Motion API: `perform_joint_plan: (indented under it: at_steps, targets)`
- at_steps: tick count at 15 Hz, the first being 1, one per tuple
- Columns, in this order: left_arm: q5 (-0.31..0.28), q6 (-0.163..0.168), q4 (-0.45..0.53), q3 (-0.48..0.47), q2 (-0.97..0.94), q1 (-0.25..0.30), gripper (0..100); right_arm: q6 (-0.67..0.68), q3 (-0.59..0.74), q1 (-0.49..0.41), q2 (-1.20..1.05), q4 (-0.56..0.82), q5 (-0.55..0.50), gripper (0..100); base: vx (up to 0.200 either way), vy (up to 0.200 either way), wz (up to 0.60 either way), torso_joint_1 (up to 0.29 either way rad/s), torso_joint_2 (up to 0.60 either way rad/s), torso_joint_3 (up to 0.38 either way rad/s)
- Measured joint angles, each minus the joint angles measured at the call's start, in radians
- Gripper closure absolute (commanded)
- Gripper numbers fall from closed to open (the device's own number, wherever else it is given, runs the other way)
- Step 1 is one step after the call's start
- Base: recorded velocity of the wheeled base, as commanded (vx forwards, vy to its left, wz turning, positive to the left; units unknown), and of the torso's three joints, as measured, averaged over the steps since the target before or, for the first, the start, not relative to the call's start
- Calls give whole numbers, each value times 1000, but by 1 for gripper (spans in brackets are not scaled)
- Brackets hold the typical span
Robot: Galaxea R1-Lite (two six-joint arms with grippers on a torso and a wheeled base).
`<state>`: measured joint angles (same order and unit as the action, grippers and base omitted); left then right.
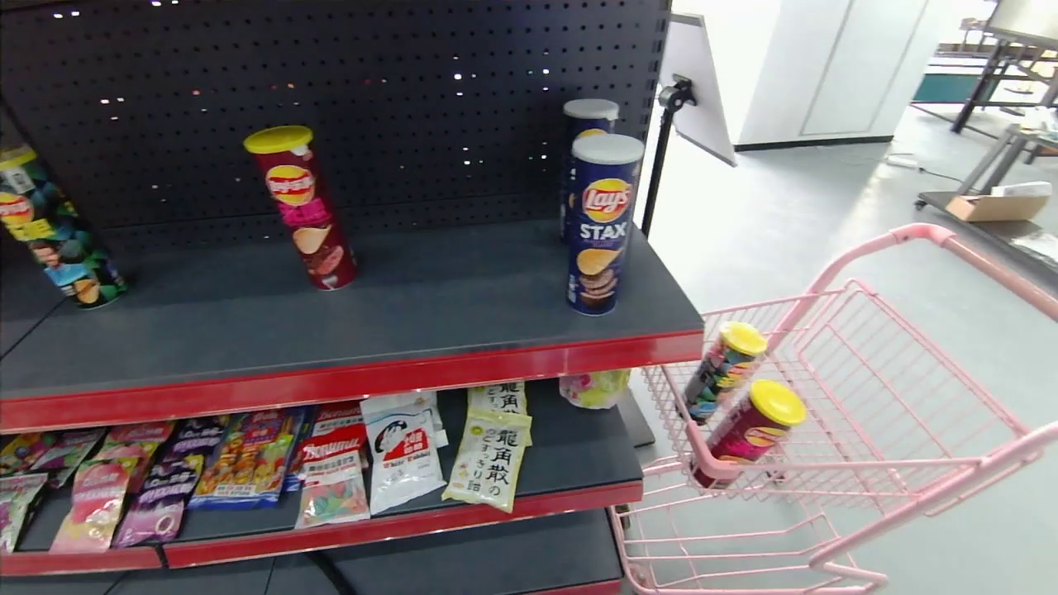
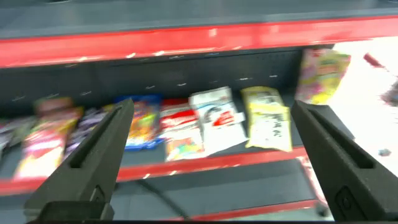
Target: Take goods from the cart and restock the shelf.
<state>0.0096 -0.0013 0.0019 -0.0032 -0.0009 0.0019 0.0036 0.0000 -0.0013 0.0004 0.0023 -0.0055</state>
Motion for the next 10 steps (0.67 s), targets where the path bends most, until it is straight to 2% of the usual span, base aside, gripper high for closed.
perform_joint_plan:
  at_steps: [4, 10]
  targets:
    - [0, 0, 1, 0, 0, -1, 0, 0, 0, -1, 0, 0, 0, 0, 0, 0, -600, 1, 5, 0]
    - [1, 0, 2, 0, 0, -2, 0, -2, 0, -1, 0, -1, 3, 0, 0, 0, 0, 0, 0, 0]
